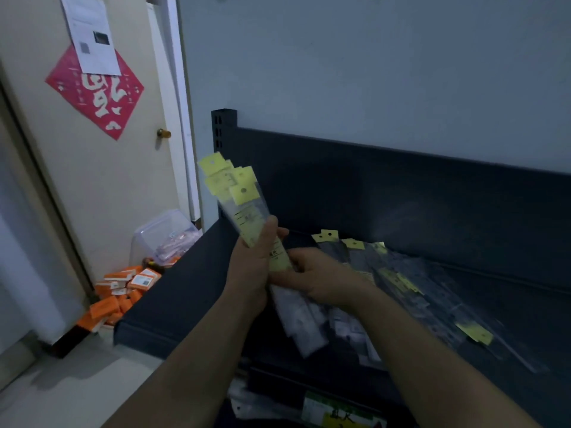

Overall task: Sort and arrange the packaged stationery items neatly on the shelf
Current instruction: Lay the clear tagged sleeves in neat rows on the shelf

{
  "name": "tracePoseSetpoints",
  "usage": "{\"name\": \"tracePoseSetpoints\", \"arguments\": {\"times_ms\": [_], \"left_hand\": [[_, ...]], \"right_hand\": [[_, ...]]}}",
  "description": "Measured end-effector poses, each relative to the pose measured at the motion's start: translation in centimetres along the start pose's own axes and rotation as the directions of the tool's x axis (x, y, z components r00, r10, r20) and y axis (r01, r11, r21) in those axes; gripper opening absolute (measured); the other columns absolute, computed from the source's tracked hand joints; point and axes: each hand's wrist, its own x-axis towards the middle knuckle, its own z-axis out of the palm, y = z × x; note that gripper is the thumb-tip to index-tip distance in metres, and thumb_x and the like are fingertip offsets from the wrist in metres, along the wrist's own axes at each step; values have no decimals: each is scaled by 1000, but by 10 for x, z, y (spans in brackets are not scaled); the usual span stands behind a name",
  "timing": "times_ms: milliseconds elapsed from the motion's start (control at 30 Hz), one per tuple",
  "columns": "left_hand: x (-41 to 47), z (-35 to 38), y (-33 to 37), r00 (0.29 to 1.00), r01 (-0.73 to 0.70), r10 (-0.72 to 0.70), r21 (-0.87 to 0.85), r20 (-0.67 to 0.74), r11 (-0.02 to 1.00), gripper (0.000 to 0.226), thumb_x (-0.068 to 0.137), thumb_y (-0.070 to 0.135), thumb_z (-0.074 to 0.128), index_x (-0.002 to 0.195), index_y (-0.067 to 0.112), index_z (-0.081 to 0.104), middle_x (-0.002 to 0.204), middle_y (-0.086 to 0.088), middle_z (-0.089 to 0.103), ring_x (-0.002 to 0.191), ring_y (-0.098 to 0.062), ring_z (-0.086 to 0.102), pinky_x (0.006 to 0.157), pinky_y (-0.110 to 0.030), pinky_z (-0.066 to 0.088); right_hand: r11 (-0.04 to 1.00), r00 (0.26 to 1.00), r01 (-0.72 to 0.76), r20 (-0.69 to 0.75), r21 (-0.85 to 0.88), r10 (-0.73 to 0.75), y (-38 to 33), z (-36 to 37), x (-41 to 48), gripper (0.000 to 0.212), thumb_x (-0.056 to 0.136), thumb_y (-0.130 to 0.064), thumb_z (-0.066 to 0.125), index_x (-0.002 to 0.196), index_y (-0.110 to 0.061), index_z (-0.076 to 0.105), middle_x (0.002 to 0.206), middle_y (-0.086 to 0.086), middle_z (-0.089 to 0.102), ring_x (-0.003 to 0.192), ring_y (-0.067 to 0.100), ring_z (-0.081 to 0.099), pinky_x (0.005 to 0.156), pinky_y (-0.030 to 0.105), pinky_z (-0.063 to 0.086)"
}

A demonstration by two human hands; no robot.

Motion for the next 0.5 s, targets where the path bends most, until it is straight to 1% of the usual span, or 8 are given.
{"name": "tracePoseSetpoints", "arguments": {"times_ms": [67,133,200,267,333,367,433,500], "left_hand": [[4,-15,12,1000,-20,20,3,23,1000,49,70,43,68,105,10,61,91,-2,71,84,-19,66,73,-38,57],[10,-33,27,998,-59,59,-12,-23,998,58,71,42,73,113,5,57,103,-9,68,93,-23,67,74,-35,56],[15,-55,42,978,-110,108,1,-177,994,75,73,40,75,131,2,46,116,-13,62,106,-28,64,85,-37,54],[18,-80,50,921,-137,148,56,-362,989,91,75,39,76,146,12,25,130,-8,51,114,-26,57,96,-39,48],[16,-101,50,885,-84,181,234,-429,969,98,71,46,77,148,19,22,136,-4,44,117,-22,52,99,-38,44],[14,-109,47,893,-32,191,366,-408,930,91,71,48,76,144,16,32,134,-4,48,116,-21,52,97,-36,44],[13,-115,37,929,37,192,596,-317,802,51,79,44,73,117,14,59,113,-4,62,108,-22,57,92,-35,45],[13,-115,32,933,10,252,716,-258,698,27,84,37,69,97,13,66,94,0,64,100,-22,61,86,-33,45]], "right_hand": [[994,999,25,-42,-104,-30,-8,-7,5,26,88,-37,64,98,-13,66,94,13,66,79,25,61,69,36,49],[943,996,40,-61,-331,-64,-16,-16,11,21,87,-35,65,102,-19,63,92,2,64,78,14,59,68,32,49],[857,996,43,-48,-514,-79,-23,-19,18,18,86,-37,64,99,-26,58,89,-6,61,79,13,59,70,36,53],[755,996,52,-24,-653,-90,-26,-15,25,17,88,-38,62,101,-29,58,91,-8,59,82,15,59,71,35,52],[644,995,59,-5,-763,-98,-22,-7,33,21,88,-38,61,107,-28,59,99,-6,61,91,17,58,73,33,48],[620,996,58,2,-783,-92,-16,-2,36,23,87,-38,61,108,-27,60,103,-6,61,93,18,58,73,32,47],[647,999,33,10,-762,-39,-2,6,39,27,84,-44,64,104,-26,60,105,-5,62,93,17,57,76,33,49],[678,1000,-19,-26,-735,0,10,7,38,31,82,-50,64,98,-24,61,99,-4,62,88,16,58,76,36,52]]}}
